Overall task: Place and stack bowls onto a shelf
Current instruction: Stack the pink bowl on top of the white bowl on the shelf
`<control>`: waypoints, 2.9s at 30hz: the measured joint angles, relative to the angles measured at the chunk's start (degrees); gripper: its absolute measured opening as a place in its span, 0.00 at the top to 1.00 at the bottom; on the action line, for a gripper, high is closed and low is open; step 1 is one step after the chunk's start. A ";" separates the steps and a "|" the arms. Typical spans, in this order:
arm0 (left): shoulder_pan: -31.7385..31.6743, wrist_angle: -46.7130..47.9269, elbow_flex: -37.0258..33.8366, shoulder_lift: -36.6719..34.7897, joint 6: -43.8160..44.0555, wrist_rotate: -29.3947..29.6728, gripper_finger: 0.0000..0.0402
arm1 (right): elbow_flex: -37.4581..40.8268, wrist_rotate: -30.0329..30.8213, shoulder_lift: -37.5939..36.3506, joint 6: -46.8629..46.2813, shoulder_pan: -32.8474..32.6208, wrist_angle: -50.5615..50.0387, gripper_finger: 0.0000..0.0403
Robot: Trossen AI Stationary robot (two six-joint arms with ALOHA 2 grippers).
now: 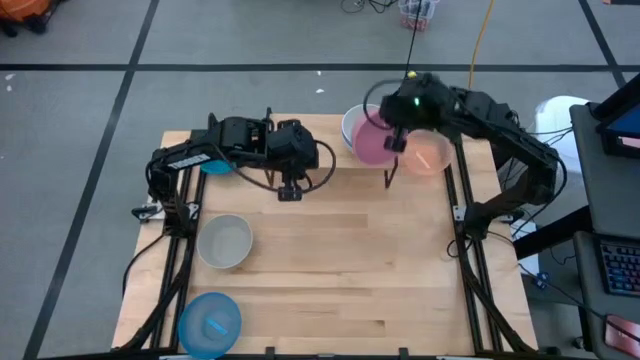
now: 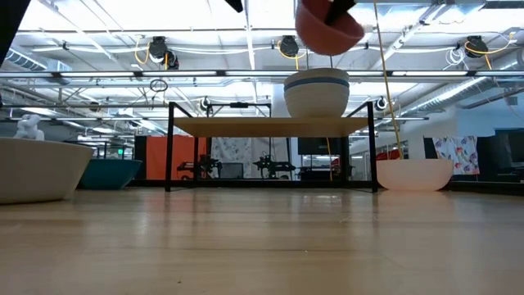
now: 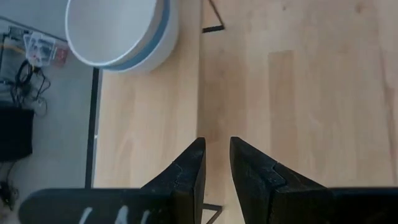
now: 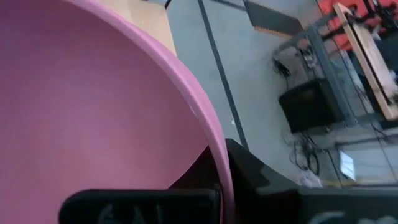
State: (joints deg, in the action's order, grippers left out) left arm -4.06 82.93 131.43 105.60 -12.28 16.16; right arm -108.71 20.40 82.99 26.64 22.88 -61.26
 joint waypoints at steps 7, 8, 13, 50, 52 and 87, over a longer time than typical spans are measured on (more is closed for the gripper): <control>-3.32 -0.04 -0.02 0.00 0.62 0.02 0.80 | -0.28 -5.76 3.65 4.75 8.20 6.47 1.00; -3.69 -0.04 -0.02 0.00 0.78 0.02 0.80 | -0.28 -5.95 4.17 5.08 9.20 6.60 1.00; -5.43 -0.08 -0.01 0.00 0.83 0.00 0.80 | -0.28 -11.93 6.01 5.52 13.38 4.55 1.00; -8.35 -0.14 0.00 0.00 1.22 -0.02 0.80 | -0.26 -17.50 6.38 14.59 15.39 4.09 0.70; -8.35 -1.30 0.00 0.00 0.69 -0.02 0.80 | -0.26 -17.52 5.56 16.18 14.80 4.43 0.68; -20.00 -69.10 0.03 21.57 -9.96 -13.79 0.80 | -0.26 -8.17 -11.50 17.18 14.24 7.61 0.65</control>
State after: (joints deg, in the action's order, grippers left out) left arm -24.06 13.83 131.46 127.17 -22.23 2.37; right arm -108.97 12.23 71.49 43.82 37.12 -53.65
